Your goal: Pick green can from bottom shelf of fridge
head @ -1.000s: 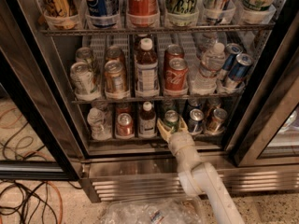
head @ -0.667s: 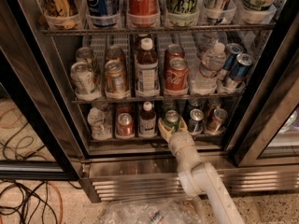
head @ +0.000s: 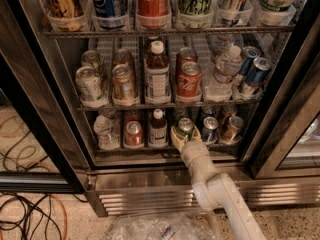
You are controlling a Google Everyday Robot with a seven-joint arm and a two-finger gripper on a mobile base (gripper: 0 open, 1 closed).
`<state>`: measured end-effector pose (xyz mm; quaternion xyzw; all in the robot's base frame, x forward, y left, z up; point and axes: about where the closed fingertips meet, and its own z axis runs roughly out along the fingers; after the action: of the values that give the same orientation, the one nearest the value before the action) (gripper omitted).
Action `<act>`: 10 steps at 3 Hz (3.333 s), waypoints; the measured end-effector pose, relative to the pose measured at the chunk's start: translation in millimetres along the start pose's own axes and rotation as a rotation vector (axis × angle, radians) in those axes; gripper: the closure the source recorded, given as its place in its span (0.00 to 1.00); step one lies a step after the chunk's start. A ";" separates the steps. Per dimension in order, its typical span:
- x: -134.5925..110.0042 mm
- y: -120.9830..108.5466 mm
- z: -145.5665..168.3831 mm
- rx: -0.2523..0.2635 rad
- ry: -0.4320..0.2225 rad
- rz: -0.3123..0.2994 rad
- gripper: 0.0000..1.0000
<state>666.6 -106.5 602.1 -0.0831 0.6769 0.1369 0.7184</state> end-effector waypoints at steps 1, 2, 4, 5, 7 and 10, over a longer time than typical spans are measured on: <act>-7.7 -3.8 -3.4 -0.016 0.017 -0.004 1.00; -27.2 -7.1 -6.4 -0.045 0.025 -0.029 1.00; -66.4 -4.4 -25.3 -0.224 0.074 -0.033 1.00; -81.7 4.3 -43.7 -0.332 0.108 -0.018 1.00; -110.2 34.0 -97.9 -0.548 0.162 0.049 1.00; -168.7 58.7 -160.8 -0.777 0.335 0.139 1.00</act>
Offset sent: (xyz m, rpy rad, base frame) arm -0.0131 -0.0270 0.0724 -0.1070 0.0069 0.1112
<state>488.0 -114.0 762.7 -0.3228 0.6864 0.4147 0.5027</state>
